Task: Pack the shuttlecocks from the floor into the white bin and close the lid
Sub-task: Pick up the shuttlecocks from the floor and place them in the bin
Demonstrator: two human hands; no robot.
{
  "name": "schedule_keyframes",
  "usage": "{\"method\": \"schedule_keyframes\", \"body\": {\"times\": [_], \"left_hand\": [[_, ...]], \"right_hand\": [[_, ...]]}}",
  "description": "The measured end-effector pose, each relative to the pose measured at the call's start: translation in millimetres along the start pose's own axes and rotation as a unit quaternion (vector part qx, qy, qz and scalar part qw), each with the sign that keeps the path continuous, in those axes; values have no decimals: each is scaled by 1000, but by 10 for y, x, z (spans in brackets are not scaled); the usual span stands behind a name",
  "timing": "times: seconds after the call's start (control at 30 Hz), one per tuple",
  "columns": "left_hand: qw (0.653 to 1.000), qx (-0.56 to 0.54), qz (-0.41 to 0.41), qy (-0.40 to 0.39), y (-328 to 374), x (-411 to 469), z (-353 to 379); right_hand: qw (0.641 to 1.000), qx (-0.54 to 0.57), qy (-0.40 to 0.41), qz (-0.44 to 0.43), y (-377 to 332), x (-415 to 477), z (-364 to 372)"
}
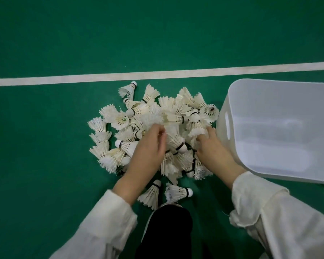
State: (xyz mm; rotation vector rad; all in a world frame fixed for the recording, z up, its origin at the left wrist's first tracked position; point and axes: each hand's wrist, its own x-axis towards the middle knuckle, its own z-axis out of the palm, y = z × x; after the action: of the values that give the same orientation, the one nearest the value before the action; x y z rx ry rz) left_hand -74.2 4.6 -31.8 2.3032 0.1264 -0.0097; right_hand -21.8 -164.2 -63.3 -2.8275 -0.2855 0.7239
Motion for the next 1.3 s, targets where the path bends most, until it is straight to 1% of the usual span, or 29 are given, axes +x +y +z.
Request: {"method": "schedule_keyframes", "body": {"times": [0.1, 0.2, 0.27, 0.33, 0.4, 0.47, 0.53, 0.57, 0.63, 0.7, 0.77, 0.9, 1.0, 1.13, 1.27, 1.3], "left_hand": [[998, -46, -37, 7, -77, -31, -103], [994, -45, -93, 34, -200, 8, -184], [992, 8, -112, 50, -267, 83, -243], [990, 89, -98, 44, -303, 208, -299], [985, 158, -70, 12, -307, 354, -316], [975, 212, -50, -34, -336, 475, -254], [960, 262, -47, -80, -381, 535, -139], [955, 279, -46, -94, -409, 540, -78], [950, 297, -38, -94, -447, 491, 27], [951, 297, -36, -80, -463, 407, 80], [954, 288, -40, -77, -483, 327, 94], [952, 287, -48, -92, -519, 260, 17], [952, 292, -45, -77, -512, 225, -119], [959, 278, -24, -50, -396, 167, -297], [970, 243, -14, -12, -59, 181, -554], [972, 236, 1, 2, 63, 196, -605]], "right_hand": [[999, -28, 28, -13, 26, 49, 81], [995, -43, 81, -41, 48, 60, 146], [993, -36, 96, -51, 58, 63, 165], [994, 8, 92, -49, 39, 61, 145], [994, 74, 75, -29, -13, 13, 81], [991, 104, 76, -19, -69, -70, 34], [991, 99, 82, -48, -129, -178, 44], [990, 93, 71, -75, -165, -229, 75], [989, 79, 18, -122, -234, -304, 183], [988, 41, -28, -145, -285, -318, 324], [986, 8, -41, -159, -316, -284, 445], [985, 16, -27, -170, -336, -185, 528], [982, 26, 12, -187, -356, -199, 465], [980, 48, 54, -186, -371, -283, 59], [974, 73, 89, -194, -236, -483, -677], [974, 74, 98, -188, -133, -547, -864]]}}
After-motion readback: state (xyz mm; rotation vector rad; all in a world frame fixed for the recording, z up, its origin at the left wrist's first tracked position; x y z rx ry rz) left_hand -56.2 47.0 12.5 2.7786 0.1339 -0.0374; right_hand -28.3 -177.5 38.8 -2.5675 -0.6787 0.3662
